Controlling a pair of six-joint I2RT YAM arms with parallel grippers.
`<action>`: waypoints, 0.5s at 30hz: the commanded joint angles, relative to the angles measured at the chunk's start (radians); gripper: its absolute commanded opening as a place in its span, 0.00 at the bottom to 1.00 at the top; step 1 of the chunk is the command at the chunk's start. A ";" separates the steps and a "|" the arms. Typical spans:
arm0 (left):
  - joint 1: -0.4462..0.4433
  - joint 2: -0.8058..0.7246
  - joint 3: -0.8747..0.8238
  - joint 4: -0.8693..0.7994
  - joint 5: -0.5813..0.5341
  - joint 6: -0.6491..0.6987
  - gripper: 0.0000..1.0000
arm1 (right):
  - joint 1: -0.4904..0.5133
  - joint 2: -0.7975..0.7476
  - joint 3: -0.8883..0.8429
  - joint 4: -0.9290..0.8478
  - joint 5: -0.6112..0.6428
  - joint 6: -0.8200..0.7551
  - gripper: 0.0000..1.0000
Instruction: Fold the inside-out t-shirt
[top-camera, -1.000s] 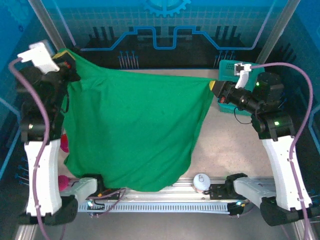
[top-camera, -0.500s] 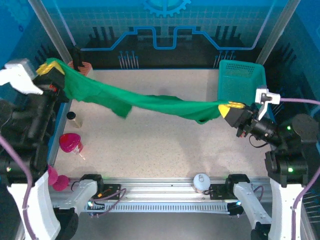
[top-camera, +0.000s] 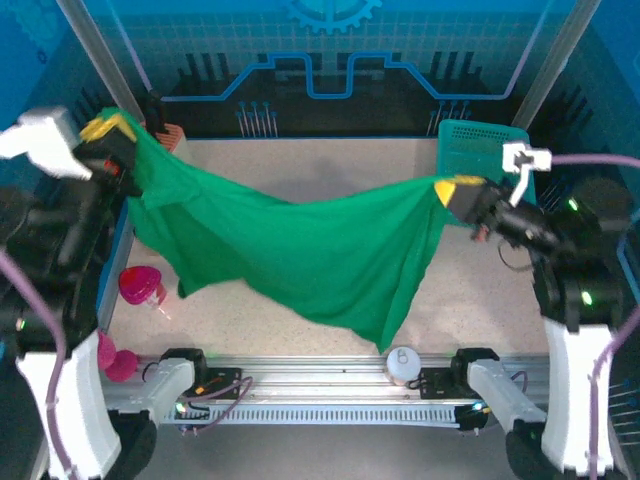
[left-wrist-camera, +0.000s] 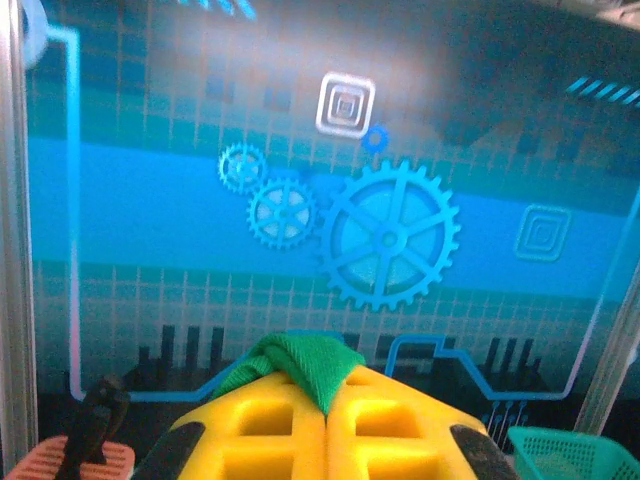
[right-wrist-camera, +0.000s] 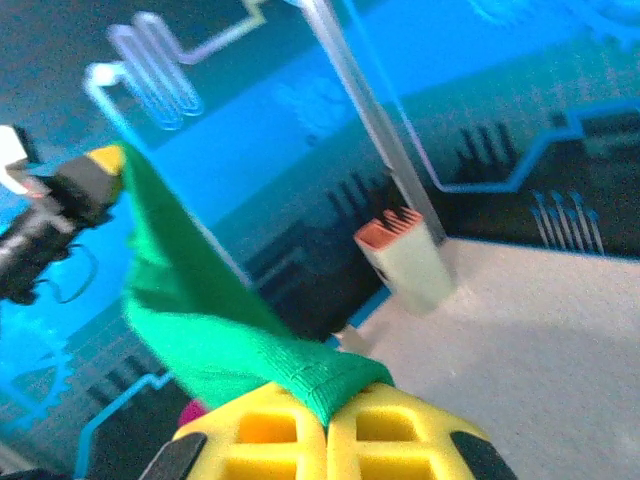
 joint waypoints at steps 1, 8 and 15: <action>0.000 0.172 -0.086 0.075 -0.042 0.034 0.00 | -0.023 0.201 -0.103 0.023 0.100 -0.074 0.00; -0.001 0.721 -0.045 0.128 -0.072 0.046 0.00 | -0.016 0.782 -0.041 0.278 0.162 -0.053 0.02; -0.035 1.086 0.211 0.102 -0.105 -0.050 0.59 | 0.023 1.116 0.189 0.304 0.416 -0.046 0.29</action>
